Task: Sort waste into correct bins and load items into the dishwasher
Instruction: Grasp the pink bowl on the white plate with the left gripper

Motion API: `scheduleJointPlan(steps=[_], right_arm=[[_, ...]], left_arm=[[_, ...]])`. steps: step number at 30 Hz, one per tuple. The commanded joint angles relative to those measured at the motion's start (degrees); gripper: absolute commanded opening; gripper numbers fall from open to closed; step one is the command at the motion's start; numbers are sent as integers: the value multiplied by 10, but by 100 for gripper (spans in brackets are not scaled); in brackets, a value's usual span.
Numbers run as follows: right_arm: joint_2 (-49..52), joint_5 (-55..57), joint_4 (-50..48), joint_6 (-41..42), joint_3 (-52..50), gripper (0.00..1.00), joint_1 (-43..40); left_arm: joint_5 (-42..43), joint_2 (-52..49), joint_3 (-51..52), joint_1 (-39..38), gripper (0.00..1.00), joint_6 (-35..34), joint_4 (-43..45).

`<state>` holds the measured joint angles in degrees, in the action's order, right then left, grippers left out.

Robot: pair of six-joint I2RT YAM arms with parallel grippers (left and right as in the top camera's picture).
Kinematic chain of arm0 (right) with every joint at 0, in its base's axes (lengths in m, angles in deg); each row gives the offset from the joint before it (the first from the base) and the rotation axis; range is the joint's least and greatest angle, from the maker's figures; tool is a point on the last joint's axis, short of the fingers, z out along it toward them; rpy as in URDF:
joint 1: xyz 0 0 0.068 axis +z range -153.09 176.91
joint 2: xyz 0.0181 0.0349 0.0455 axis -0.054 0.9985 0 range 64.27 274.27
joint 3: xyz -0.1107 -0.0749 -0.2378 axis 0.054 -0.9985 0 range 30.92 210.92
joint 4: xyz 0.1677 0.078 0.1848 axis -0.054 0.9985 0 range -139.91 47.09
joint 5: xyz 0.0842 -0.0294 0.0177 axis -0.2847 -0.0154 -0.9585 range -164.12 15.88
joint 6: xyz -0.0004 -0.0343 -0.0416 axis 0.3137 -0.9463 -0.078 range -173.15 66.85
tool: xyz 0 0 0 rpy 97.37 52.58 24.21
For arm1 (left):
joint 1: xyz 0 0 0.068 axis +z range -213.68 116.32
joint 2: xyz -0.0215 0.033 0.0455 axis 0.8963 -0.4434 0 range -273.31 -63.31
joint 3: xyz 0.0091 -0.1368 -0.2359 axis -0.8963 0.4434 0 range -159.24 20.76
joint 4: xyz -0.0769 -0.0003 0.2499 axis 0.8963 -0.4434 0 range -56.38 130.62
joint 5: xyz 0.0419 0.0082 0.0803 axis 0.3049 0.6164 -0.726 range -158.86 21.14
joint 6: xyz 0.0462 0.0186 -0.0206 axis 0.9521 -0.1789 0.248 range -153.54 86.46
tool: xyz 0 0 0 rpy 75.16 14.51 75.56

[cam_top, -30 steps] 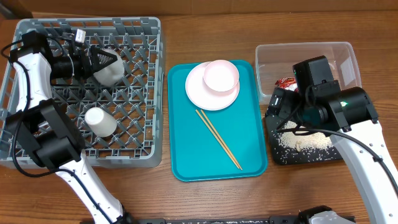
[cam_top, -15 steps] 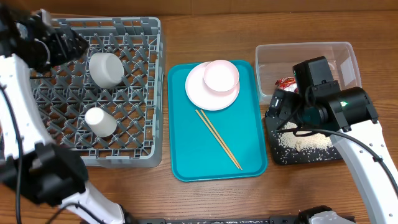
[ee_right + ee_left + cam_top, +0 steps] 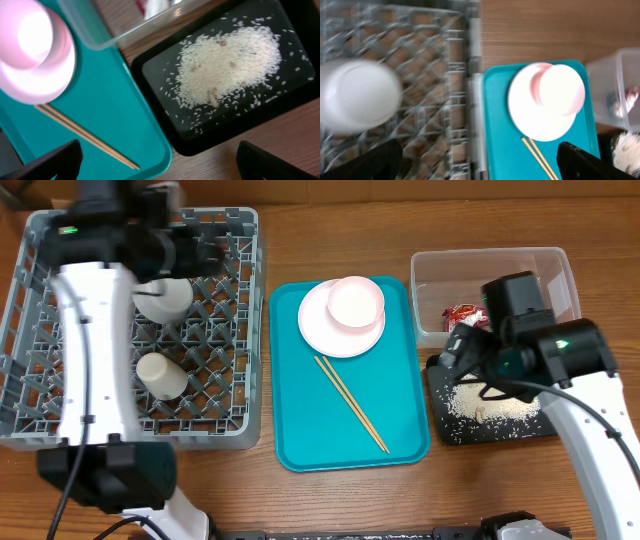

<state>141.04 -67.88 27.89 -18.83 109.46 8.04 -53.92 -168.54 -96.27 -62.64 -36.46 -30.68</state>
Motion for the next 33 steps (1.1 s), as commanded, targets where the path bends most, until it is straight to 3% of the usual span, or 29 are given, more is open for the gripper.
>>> scheduleJointPlan(steps=[1, 3, 9, 14, 21, 24, 27, 28, 33], right_arm=[[-3, 14, 2, 23, 5, 100, -40], [-3, 14, 4, 22, 5, 100, -52], [-3, 13, 3, -1, 5, 100, -56], [-3, 13, 4, 0, 5, 100, -56], [-3, 13, 7, -1, 5, 100, -56], [-3, 13, 8, -1, 5, 100, -55], [-3, 13, 8, -1, 5, 100, -55], [-3, 13, 8, -1, 5, 100, -56], [-3, 13, 8, -2, 5, 100, -56]], left_arm=[[-71, 0, -3, -84, 100, -4, 16], [-70, -8, -3, -130, 100, 3, 31], [-75, -94, -3, -265, 100, 109, 115], [-79, -173, -3, -310, 100, 181, 146], [-108, -266, -3, -331, 97, 203, 155], [-115, -287, -3, -331, 84, 200, 152], [-115, -293, -3, -330, 43, 200, 151], [-116, -293, -3, -329, 34, 194, 150], [-115, -294, -3, -329, 28, 169, 126]])
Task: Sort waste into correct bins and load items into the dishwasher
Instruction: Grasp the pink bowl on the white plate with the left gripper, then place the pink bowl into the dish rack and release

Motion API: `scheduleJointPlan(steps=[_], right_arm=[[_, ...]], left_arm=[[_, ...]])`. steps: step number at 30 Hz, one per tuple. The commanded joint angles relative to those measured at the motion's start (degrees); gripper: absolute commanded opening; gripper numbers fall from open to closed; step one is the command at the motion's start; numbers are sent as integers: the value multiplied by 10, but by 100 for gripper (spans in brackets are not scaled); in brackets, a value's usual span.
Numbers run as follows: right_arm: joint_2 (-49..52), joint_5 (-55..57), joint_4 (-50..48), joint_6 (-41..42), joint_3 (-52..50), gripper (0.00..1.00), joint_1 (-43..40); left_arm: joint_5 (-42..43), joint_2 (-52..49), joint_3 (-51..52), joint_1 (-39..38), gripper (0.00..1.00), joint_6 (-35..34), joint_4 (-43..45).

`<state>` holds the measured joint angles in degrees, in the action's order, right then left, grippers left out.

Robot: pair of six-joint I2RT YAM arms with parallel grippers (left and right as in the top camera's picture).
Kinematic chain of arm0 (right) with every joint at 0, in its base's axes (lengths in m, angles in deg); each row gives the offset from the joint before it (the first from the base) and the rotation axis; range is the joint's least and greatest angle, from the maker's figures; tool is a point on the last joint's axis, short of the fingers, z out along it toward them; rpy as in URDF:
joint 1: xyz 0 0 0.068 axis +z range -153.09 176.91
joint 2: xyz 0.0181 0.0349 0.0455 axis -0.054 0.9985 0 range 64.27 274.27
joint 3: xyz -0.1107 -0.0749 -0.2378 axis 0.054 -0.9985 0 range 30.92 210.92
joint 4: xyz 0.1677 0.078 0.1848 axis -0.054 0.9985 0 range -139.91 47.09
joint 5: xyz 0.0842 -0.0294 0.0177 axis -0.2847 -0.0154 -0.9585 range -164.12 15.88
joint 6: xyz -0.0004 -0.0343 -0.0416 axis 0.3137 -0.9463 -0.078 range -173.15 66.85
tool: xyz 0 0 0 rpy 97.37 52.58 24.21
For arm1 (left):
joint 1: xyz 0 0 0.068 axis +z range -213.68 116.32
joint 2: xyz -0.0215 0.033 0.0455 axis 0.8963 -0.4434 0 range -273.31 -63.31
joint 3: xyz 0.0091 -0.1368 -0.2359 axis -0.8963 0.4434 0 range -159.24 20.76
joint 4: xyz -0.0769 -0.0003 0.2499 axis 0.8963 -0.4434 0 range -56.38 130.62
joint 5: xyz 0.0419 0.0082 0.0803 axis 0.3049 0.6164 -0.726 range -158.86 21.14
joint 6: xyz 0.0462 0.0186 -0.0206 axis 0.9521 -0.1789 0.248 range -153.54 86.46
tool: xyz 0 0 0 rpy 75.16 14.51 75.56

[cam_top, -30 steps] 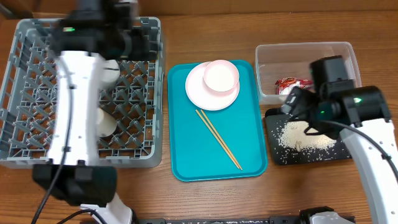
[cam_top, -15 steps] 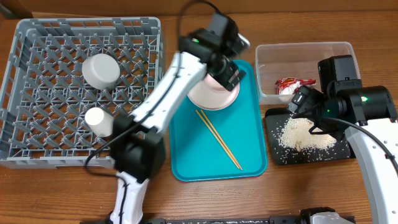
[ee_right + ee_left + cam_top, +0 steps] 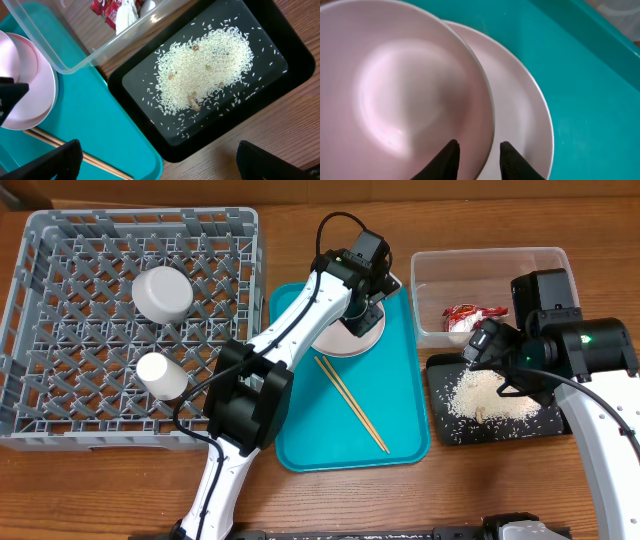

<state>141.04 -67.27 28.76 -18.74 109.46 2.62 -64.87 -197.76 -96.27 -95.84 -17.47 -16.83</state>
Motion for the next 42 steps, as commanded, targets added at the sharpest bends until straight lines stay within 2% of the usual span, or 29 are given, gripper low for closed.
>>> scheduleJointPlan(steps=[1, 4, 7, 13, 20, 23, 26, 29, 32, 38, 42], right_arm=[[-3, 7, -1, -3, 5, 100, -1], [-3, 7, 0, -3, 5, 100, -1], [-3, 7, 1, -3, 5, 100, -1], [-3, 7, 11, -3, 5, 100, -1], [-3, 13, 13, -3, 5, 100, -1], [-3, 13, 12, -3, 5, 100, -1], [-3, 13, 12, -3, 5, 100, -1], [-3, 13, 12, -3, 5, 100, -1], [-3, 13, 12, -3, 5, 100, -1], [-3, 13, 12, -3, 5, 100, -1], [-3, 13, 12, -3, 5, 100, -1]], left_arm=[[-5, -2, -3, 3, 26, -22, -17], [-6, -2, -3, 3, 18, -24, -30], [-6, -2, -3, 3, 4, -24, -32], [-6, 14, -26, 4, 4, -80, -52], [-3, 101, -77, 18, 4, -129, -87], [23, 148, -78, 44, 4, -147, -88], [98, 179, -78, 87, 4, -146, -92], [236, 194, -78, 162, 4, -120, -101], [335, 191, -77, 227, 4, -100, -114], [482, 167, -74, 360, 4, -47, -154], [583, 134, -73, 423, 4, -17, -165]])
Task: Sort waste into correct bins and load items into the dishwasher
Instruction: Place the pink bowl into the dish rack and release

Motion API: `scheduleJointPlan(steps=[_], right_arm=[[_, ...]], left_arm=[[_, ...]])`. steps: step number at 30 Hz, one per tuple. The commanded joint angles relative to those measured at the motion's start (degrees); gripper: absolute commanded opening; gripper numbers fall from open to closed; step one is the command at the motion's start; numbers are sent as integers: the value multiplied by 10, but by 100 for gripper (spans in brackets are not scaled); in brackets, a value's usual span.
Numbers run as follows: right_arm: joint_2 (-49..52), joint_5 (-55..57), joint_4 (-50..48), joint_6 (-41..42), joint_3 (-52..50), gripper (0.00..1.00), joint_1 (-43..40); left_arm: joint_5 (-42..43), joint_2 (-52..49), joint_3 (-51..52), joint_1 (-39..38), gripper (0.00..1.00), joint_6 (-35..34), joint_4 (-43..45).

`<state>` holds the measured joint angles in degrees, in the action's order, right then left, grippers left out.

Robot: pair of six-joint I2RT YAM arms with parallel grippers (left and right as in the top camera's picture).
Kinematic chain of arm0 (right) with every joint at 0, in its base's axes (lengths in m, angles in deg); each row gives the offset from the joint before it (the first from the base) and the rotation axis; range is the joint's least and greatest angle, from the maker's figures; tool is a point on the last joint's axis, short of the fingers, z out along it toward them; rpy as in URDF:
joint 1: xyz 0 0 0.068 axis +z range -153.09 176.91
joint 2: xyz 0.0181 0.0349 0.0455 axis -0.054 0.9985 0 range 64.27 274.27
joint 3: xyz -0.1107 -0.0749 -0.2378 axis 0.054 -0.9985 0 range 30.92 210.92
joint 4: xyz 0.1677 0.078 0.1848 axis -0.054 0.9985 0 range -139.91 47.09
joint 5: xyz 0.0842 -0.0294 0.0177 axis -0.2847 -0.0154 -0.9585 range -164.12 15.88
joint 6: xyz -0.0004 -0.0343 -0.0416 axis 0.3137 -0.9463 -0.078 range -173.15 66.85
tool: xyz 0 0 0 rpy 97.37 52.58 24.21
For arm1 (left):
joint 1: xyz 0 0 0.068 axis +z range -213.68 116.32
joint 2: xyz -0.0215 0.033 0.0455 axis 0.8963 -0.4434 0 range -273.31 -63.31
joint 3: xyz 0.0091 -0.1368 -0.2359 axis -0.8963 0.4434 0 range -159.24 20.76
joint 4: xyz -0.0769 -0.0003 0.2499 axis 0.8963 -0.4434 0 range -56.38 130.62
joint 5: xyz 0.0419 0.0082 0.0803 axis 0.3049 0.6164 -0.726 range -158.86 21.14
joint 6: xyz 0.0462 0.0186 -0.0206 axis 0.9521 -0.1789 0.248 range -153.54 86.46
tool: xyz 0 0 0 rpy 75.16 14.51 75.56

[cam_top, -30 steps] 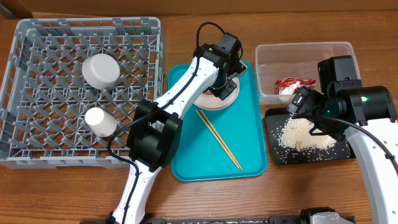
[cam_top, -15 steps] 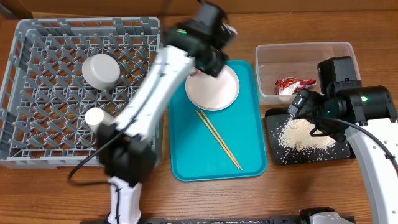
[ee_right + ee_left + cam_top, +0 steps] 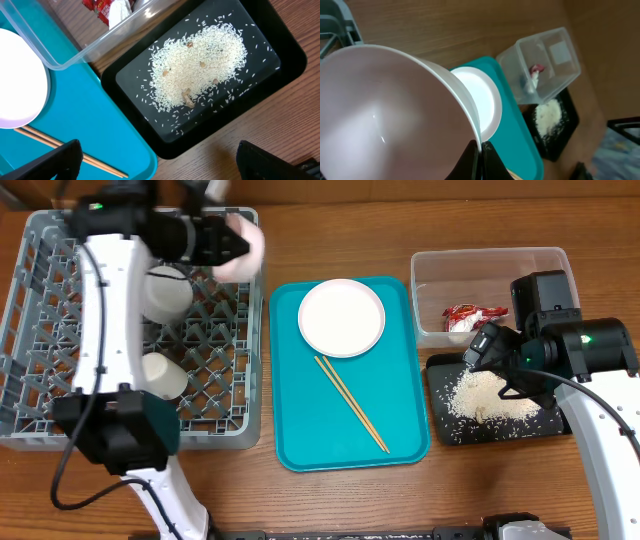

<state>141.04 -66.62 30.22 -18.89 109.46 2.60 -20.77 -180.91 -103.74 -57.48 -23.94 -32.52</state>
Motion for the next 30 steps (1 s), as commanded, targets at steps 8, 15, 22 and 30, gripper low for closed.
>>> scheduleJointPlan(steps=[8, 15, 22, 30], right_arm=[[-3, 6, -2, -2, 5, 100, -1], [-3, 6, -3, -2, 5, 100, -1], [-3, 6, -2, -2, 5, 100, -1], [-3, 6, -3, -2, 5, 100, -1]], left_arm=[[270, -133, 1, 114, 4, 67, -21], [283, -197, 1, 142, 4, 67, -34], [277, -203, 1, 176, 28, 67, -38], [203, -189, -2, 204, 73, 83, -84]])
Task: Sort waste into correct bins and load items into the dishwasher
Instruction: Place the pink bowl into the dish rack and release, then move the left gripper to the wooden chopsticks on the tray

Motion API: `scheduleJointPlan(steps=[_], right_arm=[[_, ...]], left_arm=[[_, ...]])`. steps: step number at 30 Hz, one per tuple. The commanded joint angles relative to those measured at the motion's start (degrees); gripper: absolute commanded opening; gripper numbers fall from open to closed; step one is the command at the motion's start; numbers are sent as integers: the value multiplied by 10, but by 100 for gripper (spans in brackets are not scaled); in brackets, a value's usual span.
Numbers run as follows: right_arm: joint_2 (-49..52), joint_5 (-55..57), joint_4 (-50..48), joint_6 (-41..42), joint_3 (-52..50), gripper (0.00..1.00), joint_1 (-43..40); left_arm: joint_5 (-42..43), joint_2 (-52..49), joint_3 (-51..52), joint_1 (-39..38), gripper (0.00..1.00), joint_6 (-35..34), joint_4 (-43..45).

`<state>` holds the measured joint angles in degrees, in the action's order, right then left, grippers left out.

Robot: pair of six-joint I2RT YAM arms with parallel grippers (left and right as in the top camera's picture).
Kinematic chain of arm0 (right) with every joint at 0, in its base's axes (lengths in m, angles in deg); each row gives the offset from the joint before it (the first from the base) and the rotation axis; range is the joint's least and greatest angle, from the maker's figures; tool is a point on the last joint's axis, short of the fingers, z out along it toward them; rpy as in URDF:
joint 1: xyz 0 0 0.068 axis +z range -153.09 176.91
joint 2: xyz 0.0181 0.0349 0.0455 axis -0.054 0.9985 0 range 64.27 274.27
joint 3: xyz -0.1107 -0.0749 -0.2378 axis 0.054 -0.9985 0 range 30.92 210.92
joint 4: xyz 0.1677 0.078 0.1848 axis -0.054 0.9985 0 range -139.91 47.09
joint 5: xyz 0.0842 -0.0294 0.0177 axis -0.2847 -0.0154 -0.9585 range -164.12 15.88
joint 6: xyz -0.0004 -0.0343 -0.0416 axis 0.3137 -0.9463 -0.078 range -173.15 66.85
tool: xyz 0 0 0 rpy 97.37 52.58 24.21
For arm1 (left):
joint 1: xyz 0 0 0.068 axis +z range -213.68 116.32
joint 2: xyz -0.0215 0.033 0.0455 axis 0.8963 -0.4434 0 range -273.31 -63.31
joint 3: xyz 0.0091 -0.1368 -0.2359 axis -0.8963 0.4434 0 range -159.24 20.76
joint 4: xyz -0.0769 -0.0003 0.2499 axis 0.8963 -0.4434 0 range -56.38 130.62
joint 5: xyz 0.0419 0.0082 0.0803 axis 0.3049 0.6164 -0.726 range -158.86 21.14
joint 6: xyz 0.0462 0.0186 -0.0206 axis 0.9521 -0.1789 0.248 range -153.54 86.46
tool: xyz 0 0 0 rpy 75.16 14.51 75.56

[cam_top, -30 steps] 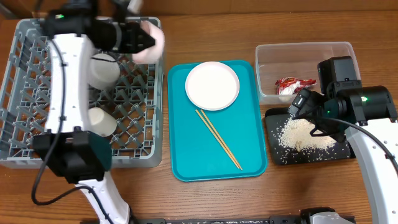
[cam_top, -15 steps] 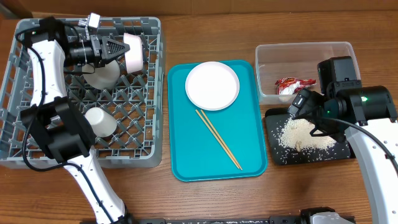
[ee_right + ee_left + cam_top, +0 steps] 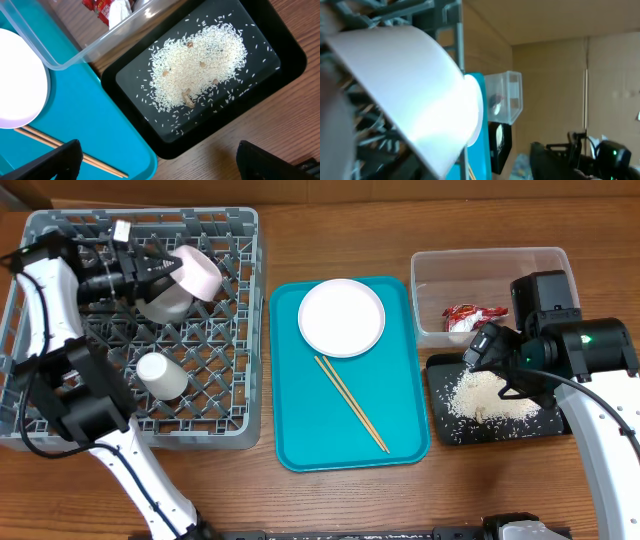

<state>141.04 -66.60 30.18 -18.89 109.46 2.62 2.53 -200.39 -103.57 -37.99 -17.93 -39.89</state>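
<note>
A pink bowl [image 3: 197,270] hangs tilted on its side over the far part of the grey dishwasher rack [image 3: 200,442], my left gripper [image 3: 160,265] shut on its rim. It fills the left wrist view as a pale bowl [image 3: 415,85], hiding the fingers. Beside it stands an upturned white cup [image 3: 165,302], and another cup [image 3: 163,375] stands nearer. A white plate [image 3: 341,317] and chopsticks [image 3: 352,403] lie on the teal tray [image 3: 300,430]. My right gripper [image 3: 160,167] is open above the black tray [image 3: 445,425] of spilled rice [image 3: 200,65].
A clear bin [image 3: 495,265] at the back right holds a red wrapper [image 3: 468,317]. The black tray's rim lies against the teal tray's right edge. Bare wooden table shows along the front and between rack and tray.
My left gripper with the pink bowl was over the rack's far right corner; it now holds the bowl further left and lower, next to the upturned cup. The right arm has not moved.
The pink bowl sat on the white plate while my open left gripper was over the rack. Then the gripper stood at the bowl's rim on the tray. Later it held the bowl over the rack's far corner, the plate bare. The bowl now hangs inside the rack area.
</note>
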Motion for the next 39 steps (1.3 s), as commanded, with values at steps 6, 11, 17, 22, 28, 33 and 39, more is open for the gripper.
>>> scheduleJointPlan(steps=[6, 11, 17, 22, 28, 33, 39], right_arm=[[-3, 6, -2, -2, 5, 100, -1], [-3, 6, -3, -2, 5, 100, -1], [-3, 6, -11, -2, 5, 100, -1], [-3, -14, -51, -42, 5, 100, -1], [-3, -127, -94, -176, 5, 100, -1], [-3, -128, -91, -182, 5, 100, -1], [-3, -128, -90, -195, 5, 100, -1]], left_arm=[[-95, 77, -8, 12, 100, 19, 3], [-305, 179, -8, 10, 100, -50, 17], [-400, 275, -8, 9, 100, -133, 8], [-568, 343, -8, -16, 100, -231, -56], [-616, 363, -8, -57, 100, -236, -157], [-631, 364, -7, -83, 100, -256, -163], [-644, 376, -2, -126, 100, -261, -163]])
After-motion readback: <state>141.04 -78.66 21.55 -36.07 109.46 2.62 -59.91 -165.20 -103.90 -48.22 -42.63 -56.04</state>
